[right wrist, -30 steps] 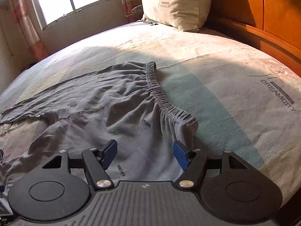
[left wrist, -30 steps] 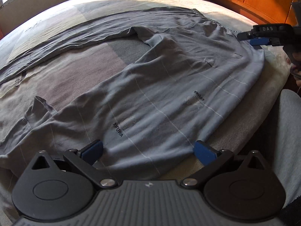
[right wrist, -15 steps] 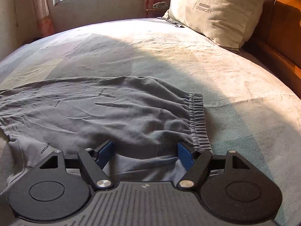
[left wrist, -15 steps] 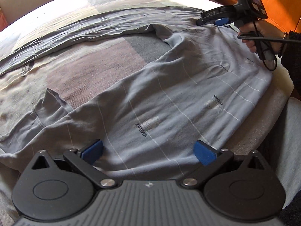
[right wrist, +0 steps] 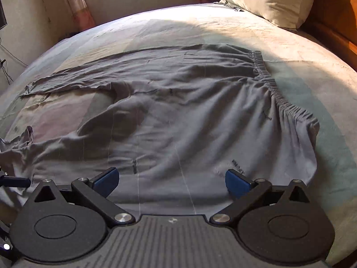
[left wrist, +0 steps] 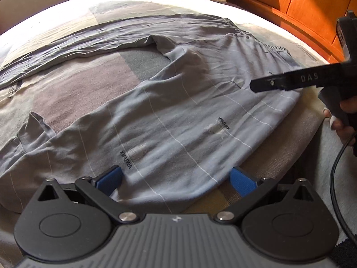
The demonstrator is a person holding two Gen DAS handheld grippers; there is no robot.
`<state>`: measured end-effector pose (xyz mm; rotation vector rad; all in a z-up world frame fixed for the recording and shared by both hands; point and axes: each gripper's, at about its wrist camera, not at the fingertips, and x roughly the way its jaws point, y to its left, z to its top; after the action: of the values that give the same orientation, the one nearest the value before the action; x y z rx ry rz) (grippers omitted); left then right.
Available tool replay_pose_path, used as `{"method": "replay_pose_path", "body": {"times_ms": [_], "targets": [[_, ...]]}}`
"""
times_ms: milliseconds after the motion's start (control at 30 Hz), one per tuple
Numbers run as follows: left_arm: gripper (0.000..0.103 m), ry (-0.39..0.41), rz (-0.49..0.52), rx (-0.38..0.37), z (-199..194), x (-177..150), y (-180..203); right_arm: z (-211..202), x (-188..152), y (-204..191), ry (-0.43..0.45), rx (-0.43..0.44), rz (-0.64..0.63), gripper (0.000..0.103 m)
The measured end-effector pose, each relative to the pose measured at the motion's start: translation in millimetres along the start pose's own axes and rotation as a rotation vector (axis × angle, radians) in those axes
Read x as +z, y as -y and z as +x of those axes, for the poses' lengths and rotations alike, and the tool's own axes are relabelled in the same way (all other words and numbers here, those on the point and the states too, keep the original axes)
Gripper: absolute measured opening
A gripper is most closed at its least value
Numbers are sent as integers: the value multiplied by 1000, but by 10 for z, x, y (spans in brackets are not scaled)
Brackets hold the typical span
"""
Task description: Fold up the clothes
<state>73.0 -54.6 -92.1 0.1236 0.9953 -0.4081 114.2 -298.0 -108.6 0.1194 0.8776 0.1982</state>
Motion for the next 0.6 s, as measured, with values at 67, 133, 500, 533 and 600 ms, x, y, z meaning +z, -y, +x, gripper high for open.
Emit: {"method": "replay_pose_path", "body": {"times_ms": [67, 133, 500, 533, 600], "targets": [[102, 12, -17, -45, -136, 1, -34, -4, -121, -39, 0, -8, -3, 103], [102, 38, -15, -46, -328, -24, -107, -22, -144, -62, 8, -17, -5, 103], [102, 19, -156, 183, -1074, -251, -1496, -324, -243, -72, 13, 49, 103, 103], [102, 15, -198, 181, -1076, -294, -1651, -359, -255, -81, 15, 57, 112, 103], [102, 9, -275, 166, -1026, -392, -1896, -403, -266, -104, 18, 50, 120, 103]]}}
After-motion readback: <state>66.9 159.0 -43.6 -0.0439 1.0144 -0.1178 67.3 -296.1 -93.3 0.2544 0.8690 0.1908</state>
